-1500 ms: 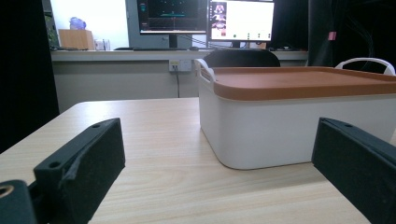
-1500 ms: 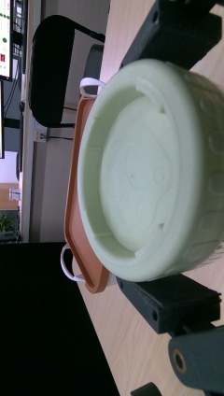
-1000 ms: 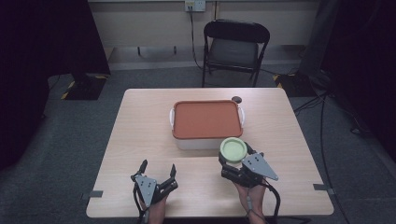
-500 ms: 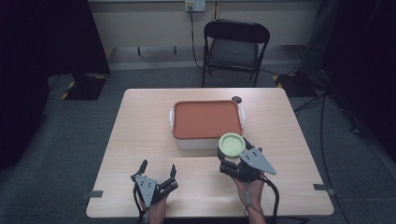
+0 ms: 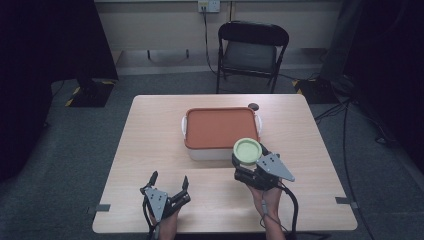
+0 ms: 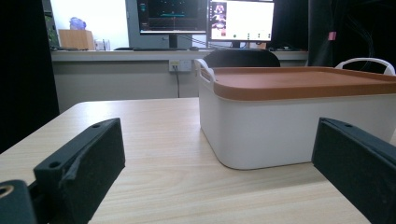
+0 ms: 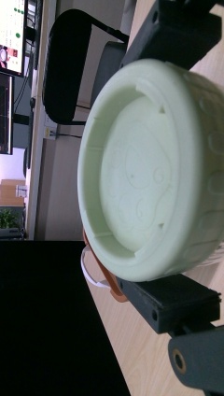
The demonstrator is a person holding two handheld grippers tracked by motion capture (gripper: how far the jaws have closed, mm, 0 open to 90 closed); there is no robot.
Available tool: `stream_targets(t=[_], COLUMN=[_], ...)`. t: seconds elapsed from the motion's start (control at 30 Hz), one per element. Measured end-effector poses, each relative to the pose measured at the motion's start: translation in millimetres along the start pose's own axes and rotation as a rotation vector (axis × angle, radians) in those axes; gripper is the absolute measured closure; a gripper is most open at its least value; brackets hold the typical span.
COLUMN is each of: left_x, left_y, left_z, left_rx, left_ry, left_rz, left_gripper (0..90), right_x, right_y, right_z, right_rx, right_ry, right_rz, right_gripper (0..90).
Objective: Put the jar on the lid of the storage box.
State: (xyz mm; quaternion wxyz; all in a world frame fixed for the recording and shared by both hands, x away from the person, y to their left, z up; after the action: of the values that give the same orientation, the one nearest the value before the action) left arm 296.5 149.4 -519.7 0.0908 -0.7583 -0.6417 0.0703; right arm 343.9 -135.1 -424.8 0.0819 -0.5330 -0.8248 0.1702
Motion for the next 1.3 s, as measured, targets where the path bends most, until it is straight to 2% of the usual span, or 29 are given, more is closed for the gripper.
stream_targets(t=[0.2, 0.53, 0.73, 1.23, 1.3], left_x=[0.0, 0.0, 0.0, 0.0, 0.0], left_y=[0.0, 0.0, 0.0, 0.0, 0.0], left_z=[0.0, 0.0, 0.0, 0.0, 0.0], left_rx=[0.000, 0.000, 0.000, 0.000, 0.000], left_ry=[0.000, 0.000, 0.000, 0.000, 0.000], left_rz=[0.000, 0.000, 0.000, 0.001, 0.001], left_gripper=[2.2, 2.2, 2.2, 2.2, 2.2], right_x=[2.5, 2.6, 6.8, 10.1, 11.5], right_y=[4.7, 14.1, 20.3, 28.5, 29.5], right_z=[-3.5, -7.3, -13.5, -27.9, -29.6], right_rx=[0.000, 0.004, 0.007, -0.005, -0.003], right_ry=[-0.012, -0.001, -0.015, -0.005, -0.018], right_rz=[0.002, -0.002, -0.002, -0.018, -0.015], right_gripper=[11.1, 11.1, 11.0, 11.1, 11.0])
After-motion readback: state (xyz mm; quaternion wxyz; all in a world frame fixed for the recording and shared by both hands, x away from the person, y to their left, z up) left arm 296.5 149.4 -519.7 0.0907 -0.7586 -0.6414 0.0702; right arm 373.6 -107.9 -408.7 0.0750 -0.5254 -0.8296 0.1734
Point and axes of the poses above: each handheld gripper's, and its own axes: y roughly forward along the jaws, z roughly out of its underside, x roughly to its left, the point moved 1 cm from there along y, roughly forward along the jaws, and after that the axes turned 15 degrees about x, right-handed, at the moved point
